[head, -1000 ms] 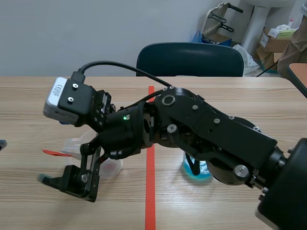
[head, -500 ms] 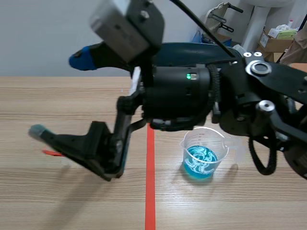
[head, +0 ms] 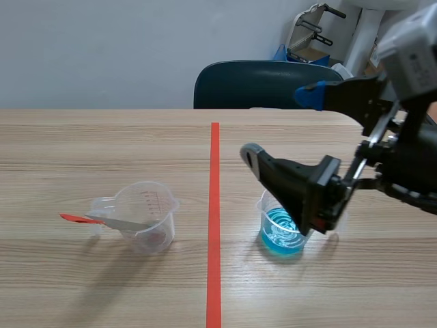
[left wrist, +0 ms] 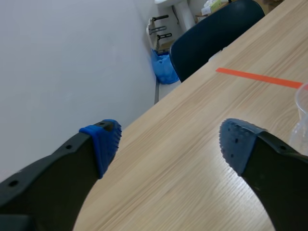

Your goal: Do the redox reaction experiment

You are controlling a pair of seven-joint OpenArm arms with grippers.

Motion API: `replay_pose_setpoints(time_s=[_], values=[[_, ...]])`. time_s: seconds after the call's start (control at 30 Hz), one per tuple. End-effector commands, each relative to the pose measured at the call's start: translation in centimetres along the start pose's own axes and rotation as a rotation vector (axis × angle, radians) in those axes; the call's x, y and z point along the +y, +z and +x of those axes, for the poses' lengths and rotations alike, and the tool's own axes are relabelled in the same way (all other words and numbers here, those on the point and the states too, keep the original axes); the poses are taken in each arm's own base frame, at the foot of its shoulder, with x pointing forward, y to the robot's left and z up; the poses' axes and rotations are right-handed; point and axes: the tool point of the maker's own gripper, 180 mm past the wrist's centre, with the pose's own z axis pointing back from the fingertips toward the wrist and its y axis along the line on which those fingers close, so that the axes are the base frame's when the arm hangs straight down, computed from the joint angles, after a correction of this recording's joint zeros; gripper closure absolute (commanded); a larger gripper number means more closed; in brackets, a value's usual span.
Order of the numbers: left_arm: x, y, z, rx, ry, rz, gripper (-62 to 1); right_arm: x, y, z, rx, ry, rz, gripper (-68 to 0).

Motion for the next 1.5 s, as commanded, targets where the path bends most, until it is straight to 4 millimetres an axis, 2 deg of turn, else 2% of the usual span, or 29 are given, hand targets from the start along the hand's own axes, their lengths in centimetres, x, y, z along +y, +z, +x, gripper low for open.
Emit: replay_pose_setpoints(time_s=[0.0, 0.03, 0.23, 0.43, 0.53, 0.7, 0.97, 1.47], values=[[0.6, -0.2, 0.8, -0.028, -0.007, 0.013, -57.4, 0.3, 0.3, 1.5, -0.037, 0.009, -0.002, -67.9], [0.8, -0.1, 0.7, -0.025, -0.007, 0.027, -62.3, 0.1, 0.9, 1.5, -0.027, 0.012, -0.018, -67.9], [3.2, 0.3, -0.3, 0.061, -0.071, 0.124, -62.3, 0.9, 3.6, 1.8, 0.023, 0.009, -0.06, -67.9], [3.3, 1.6, -1.1, 0.085, -0.086, 0.186, -62.3, 2.0, 5.1, 2.1, 0.068, 0.0, -0.086, -67.9], [2.2, 2.1, -1.7, 0.082, -0.112, 0.201, -62.3, 2.6, 5.7, 1.8, 0.092, -0.016, -0.085, -67.9], [-1.7, 2.2, -2.7, 0.088, -0.154, 0.165, -62.3, 2.9, 5.9, 0.9, 0.136, -0.029, -0.083, -67.9], [-7.8, -0.3, -1.3, 0.013, -0.17, 0.093, -62.3, 2.9, 6.0, 0.9, 0.139, -0.029, -0.082, -67.9], [-9.6, -5.5, 4.1, -0.018, -0.171, 0.029, -62.3, 2.9, 6.0, 0.6, 0.152, -0.032, -0.086, -67.9]])
